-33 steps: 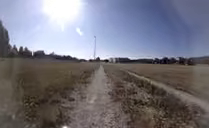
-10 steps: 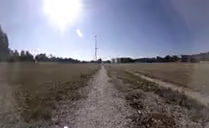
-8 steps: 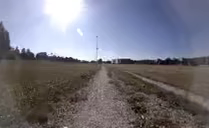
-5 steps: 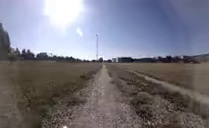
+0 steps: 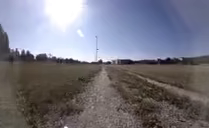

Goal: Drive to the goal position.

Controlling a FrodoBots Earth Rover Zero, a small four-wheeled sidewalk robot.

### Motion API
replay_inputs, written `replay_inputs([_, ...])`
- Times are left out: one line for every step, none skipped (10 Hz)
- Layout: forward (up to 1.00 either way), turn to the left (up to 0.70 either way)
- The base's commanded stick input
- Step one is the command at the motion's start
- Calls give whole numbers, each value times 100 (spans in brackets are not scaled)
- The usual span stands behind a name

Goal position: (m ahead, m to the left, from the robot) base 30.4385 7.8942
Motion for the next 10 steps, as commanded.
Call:
replay_inputs([50,0])
replay_inputs([50,0])
replay_inputs([50,0])
replay_inputs([50,0])
replay_inputs([50,0])
replay_inputs([50,0])
replay_inputs([50,0])
replay_inputs([50,0])
replay_inputs([50,0])
replay_inputs([50,0])
